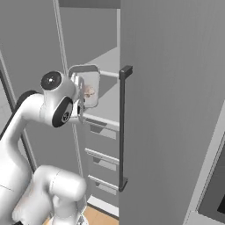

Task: Take the meat container that has the chicken drumstick and place it on the second highest rack of the freezer. Then take the vegetable container that has the garlic and avocado and place it on the highest rack of the freezer.

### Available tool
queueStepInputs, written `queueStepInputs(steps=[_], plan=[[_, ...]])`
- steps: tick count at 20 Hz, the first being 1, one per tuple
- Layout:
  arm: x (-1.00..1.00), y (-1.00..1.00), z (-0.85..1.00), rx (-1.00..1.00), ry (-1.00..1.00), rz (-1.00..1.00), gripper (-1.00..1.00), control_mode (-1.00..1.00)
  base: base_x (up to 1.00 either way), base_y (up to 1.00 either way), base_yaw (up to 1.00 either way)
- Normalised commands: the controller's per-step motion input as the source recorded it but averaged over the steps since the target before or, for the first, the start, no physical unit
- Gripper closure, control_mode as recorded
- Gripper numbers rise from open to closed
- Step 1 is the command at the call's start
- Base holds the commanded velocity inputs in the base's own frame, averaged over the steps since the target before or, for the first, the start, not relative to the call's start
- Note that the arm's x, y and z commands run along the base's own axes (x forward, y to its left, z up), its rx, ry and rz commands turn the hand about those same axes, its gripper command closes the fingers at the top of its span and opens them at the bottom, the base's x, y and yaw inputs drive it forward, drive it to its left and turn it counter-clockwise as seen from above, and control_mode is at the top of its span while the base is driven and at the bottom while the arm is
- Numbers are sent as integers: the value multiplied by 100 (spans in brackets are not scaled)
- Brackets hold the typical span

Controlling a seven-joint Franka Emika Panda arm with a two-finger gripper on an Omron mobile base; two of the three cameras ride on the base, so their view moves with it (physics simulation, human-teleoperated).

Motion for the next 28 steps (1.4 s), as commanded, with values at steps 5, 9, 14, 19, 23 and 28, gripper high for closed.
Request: queueStepInputs(steps=[5,9,14,19,23,28], plan=[[61,0,79,12,12,-20,100,-100,0,0,0],[63,-1,55,5,13,-4,100,-100,0,0,0],[67,-15,19,1,9,0,100,-100,0,0,0],[91,-11,0,0,1,-5,100,-100,0,0,0],[100,-1,0,0,0,-9,100,-100,0,0,0],[100,-10,0,0,2,-8,100,-100,0,0,0]])
